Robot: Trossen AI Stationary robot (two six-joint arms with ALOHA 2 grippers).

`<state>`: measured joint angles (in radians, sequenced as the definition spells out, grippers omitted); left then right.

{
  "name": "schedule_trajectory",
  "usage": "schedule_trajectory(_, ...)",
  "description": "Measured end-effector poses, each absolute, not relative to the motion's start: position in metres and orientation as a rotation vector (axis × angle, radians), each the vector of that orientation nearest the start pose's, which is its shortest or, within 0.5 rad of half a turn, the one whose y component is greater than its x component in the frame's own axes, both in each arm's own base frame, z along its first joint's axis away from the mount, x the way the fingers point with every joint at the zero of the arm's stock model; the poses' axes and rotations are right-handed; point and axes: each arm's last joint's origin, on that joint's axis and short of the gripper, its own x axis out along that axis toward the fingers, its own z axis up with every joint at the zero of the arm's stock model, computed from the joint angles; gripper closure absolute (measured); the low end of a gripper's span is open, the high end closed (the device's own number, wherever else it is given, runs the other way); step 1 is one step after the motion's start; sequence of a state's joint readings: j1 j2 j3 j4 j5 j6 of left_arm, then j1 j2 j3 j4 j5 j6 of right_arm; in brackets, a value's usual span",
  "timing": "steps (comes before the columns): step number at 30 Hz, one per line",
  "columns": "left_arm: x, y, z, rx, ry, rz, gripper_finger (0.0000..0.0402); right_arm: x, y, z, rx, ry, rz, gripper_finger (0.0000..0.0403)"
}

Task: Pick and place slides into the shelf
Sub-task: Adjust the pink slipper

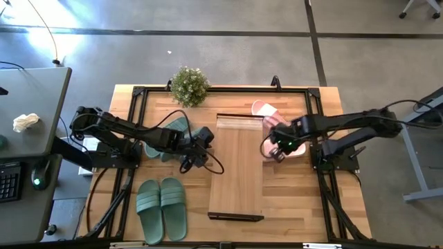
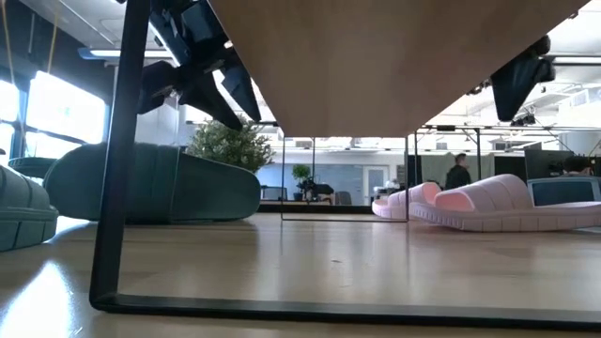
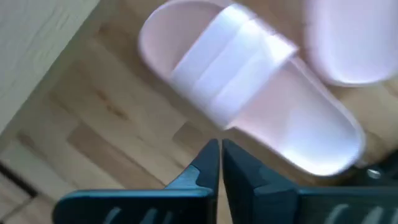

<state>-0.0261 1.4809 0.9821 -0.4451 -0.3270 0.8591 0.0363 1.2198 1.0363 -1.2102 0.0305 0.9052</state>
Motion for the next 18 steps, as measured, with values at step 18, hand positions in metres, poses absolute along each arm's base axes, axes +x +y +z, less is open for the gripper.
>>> schedule_trajectory(18, 0.275, 0.002, 0.254, 0.868, 0.942, -0.070, 0.0280, 0.166, -0.027, 0.191, 1.107, 1.108, -0.644, 0.0278)
